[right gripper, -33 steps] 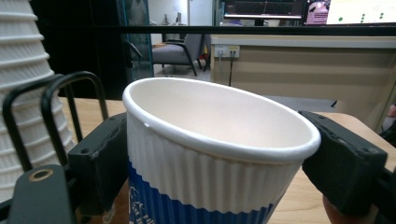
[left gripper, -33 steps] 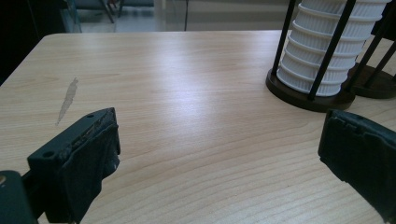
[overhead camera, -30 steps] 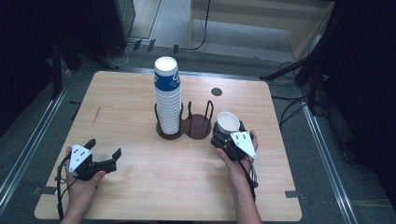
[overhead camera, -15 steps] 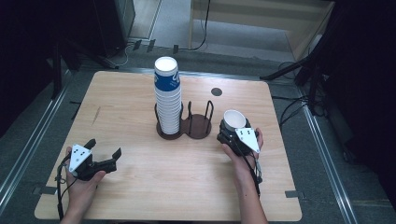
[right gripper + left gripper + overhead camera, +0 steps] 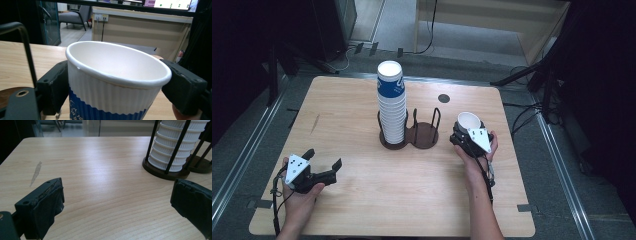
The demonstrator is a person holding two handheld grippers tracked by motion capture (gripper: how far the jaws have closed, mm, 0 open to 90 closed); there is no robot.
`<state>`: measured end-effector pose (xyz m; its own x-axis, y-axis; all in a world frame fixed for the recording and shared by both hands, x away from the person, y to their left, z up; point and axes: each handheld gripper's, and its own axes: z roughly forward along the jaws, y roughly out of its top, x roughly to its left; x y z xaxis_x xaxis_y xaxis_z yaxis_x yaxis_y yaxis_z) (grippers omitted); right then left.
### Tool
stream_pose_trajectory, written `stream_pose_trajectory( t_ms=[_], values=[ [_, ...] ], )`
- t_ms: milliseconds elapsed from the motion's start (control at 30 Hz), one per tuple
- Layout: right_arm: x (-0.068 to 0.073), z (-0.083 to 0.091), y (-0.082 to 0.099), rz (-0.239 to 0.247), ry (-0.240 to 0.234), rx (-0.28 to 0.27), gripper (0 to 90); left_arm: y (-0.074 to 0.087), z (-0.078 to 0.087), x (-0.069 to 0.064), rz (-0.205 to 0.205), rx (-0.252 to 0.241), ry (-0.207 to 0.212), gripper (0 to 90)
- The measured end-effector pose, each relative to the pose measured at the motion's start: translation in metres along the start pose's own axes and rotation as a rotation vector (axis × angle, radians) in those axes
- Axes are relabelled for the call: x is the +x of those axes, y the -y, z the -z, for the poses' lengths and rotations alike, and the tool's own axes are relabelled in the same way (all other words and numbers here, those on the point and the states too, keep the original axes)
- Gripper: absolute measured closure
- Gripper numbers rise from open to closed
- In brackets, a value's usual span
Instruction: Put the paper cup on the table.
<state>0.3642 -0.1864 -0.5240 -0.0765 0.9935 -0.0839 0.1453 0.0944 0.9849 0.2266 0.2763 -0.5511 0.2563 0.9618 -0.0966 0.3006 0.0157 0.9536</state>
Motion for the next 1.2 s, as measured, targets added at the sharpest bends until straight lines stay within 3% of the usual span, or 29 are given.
stream_pose_trajectory(
  t_ms=[133, 167, 267, 867, 1200],
  values=[
    [-0.002, -0.009, 0.001, -0.007, 0.011, 0.005, 14.9, 0.0, 0.0, 0.0, 0.003, -0.003, 0.001, 0.0],
    [-0.003, -0.011, 0.002, -0.003, 0.015, 0.011, 20.7, 0.0, 0.0, 0.0, 0.003, -0.002, 0.002, 0.0],
    [-0.004, -0.017, 0.003, -0.012, 0.038, 0.013, 19.8, 0.0, 0.0, 0.0, 0.003, -0.003, 0.003, 0.0],
    [-0.003, -0.032, 0.009, -0.02, 0.036, 0.065, 19.7, 0.0, 0.0, 0.0, 0.004, -0.002, 0.004, 0.0],
    [-0.004, -0.033, 0.011, -0.065, 0.035, 0.097, 18.9, 0.0, 0.0, 0.0, 0.001, 0.0, 0.004, 0.0]
  ],
)
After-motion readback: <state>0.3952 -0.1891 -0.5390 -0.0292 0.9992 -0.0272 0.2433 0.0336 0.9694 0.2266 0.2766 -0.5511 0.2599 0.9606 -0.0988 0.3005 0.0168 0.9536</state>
